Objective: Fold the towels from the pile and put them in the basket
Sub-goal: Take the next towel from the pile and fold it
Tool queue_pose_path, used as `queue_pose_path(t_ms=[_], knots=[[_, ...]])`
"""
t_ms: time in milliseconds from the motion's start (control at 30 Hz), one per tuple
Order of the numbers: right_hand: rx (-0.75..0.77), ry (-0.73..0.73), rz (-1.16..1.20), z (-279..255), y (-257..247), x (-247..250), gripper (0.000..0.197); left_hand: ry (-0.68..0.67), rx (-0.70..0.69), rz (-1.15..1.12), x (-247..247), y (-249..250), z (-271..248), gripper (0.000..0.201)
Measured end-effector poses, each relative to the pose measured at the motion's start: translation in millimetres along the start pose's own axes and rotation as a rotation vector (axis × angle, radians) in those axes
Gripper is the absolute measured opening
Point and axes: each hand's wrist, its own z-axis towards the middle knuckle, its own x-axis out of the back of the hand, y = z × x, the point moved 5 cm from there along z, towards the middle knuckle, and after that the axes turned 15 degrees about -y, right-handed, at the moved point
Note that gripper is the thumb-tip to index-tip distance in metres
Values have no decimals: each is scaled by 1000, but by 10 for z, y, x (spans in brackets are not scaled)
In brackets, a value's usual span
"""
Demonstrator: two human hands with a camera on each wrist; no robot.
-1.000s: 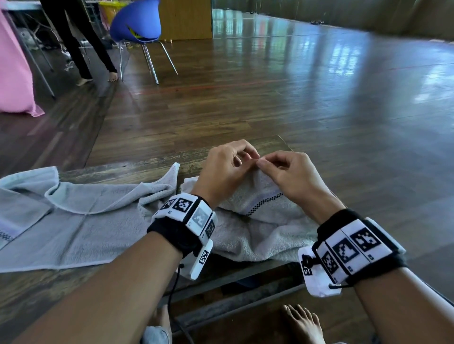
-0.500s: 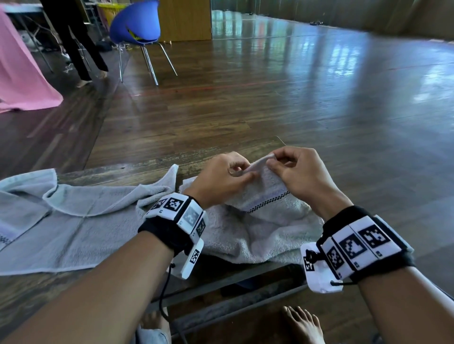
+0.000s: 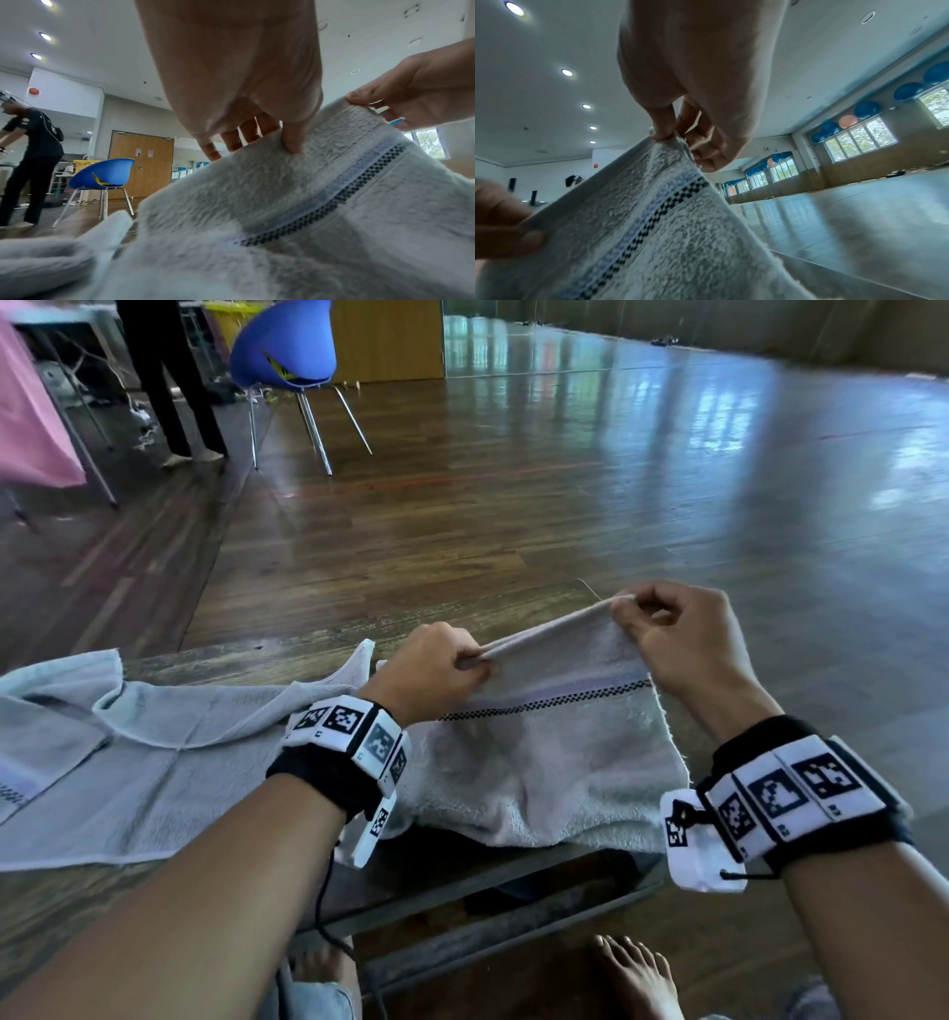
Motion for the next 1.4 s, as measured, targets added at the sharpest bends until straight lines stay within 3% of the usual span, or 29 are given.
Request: queue_pose_path(t_ms=[133,267,500,600,1033,1233,1400], knots=[[-110,50,-47,-14,245,182,23,-11,116,88,85,-240,-88,33],[-205,63,-76,-36,425,247,22,47,184,128,194,-375,-179,17],[-322,112,-54,-70,626,251,11,140,264,33,318,-582,-377,21],[-337,92,-8,-54,673,218,21,109,281,-38,293,-597,-416,19],[-288,87,2,-57,566,180,10,292,243,-176,392,-594,-509,8],[-260,130,17,-95,501,198,12,322,214,-201,404,-588,-490,8],[-300,80,39,-72,576,210,12,336,220,-198,393,-602,-484,6]])
